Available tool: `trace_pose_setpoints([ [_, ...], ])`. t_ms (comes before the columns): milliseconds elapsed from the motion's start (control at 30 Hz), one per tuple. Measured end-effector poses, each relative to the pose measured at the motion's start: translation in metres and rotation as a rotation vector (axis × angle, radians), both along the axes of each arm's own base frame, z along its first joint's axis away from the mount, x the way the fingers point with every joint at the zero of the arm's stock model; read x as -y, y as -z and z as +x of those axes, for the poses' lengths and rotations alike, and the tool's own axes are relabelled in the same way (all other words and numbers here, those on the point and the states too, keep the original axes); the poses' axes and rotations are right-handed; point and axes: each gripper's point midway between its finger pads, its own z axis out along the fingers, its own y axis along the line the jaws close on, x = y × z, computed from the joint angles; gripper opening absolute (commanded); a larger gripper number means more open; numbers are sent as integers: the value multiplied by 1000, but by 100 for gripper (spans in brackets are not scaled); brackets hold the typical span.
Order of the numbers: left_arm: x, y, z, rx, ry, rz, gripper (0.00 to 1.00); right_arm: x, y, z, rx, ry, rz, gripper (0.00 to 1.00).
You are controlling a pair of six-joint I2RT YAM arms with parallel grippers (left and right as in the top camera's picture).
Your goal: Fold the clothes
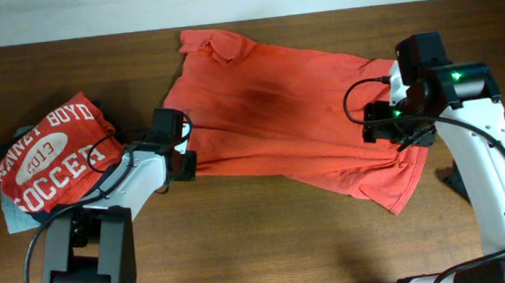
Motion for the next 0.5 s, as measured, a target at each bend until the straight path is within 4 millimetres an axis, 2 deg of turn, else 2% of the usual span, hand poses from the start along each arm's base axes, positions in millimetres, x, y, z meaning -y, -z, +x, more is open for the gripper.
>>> trace_pose_setpoints([
  [67, -1, 0, -6, -31, 6, 3, 1, 0, 0, 0, 0, 0, 0, 72],
  [167, -1, -6, -25, -138, 13, 3, 1, 0, 0, 0, 0, -1, 0, 72],
  [267, 1, -34, -41, -257, 18, -2, 1, 0, 0, 0, 2, -1, 0, 72],
  [367, 7, -87, -31, -244, 28, -27, 0, 0, 0, 2, 7, 0, 0, 72],
  [433, 13, -131, -15, -158, 42, -53, 0, 0, -1, 3, 11, 0, 0, 72],
  [500, 17, -166, 2, -49, 56, -75, 1, 0, -1, 4, 17, 0, 0, 72],
])
